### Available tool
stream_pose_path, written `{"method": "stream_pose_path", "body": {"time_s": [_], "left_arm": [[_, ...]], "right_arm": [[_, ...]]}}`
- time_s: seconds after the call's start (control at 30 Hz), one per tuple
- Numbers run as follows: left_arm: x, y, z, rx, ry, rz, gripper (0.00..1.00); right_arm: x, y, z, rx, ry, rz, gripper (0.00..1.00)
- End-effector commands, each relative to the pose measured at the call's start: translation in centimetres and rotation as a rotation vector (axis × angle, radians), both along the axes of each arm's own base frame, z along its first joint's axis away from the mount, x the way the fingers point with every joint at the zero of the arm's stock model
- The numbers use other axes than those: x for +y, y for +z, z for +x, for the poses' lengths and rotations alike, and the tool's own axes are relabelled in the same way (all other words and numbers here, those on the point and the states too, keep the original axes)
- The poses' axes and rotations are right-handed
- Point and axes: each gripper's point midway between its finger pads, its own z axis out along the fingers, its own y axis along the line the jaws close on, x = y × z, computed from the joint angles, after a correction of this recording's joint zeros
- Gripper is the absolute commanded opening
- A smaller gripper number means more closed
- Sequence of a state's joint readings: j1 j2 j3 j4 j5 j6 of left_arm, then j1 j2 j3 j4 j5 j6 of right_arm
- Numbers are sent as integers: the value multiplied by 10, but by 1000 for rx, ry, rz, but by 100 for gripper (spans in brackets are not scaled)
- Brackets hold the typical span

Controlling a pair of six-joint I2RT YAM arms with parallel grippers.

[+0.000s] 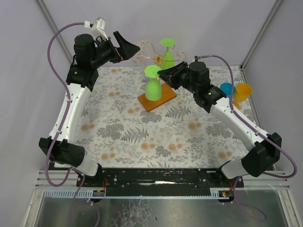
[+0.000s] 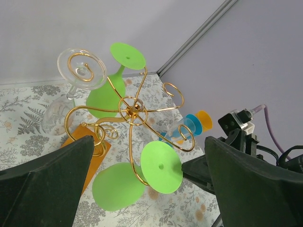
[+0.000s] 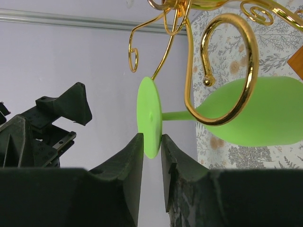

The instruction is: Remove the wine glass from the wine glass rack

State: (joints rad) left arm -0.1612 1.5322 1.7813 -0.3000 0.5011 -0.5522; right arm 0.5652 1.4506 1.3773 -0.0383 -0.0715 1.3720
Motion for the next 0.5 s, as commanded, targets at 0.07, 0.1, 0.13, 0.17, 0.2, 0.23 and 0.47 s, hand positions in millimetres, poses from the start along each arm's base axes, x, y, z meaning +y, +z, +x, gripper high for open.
{"method": "stream_pose_path", "body": {"time_s": [0.07, 0.1, 0.13, 0.17, 0.2, 0.23, 0.47], "left_arm": [[0, 22, -5, -77, -16, -28, 100], [0, 22, -5, -77, -15, -27, 100], [0, 22, -6, -77, -15, -27, 100], [1, 22, -6, -77, -15, -27, 100], [1, 22, -6, -78, -16, -26, 100], [1, 22, -7, -79, -15, -26, 100], [1, 23, -8, -84, -17, -24, 100]], "right_arm": [[6, 36, 0, -77, 16, 71, 28], [7, 36, 0, -77, 17, 72, 28], [7, 36, 0, -76, 17, 70, 28], [7, 35, 0, -75, 19, 70, 28], [8, 34, 0, -71, 20, 69, 28], [8, 33, 1, -67, 22, 70, 28], [10, 33, 2, -64, 23, 72, 27]]}}
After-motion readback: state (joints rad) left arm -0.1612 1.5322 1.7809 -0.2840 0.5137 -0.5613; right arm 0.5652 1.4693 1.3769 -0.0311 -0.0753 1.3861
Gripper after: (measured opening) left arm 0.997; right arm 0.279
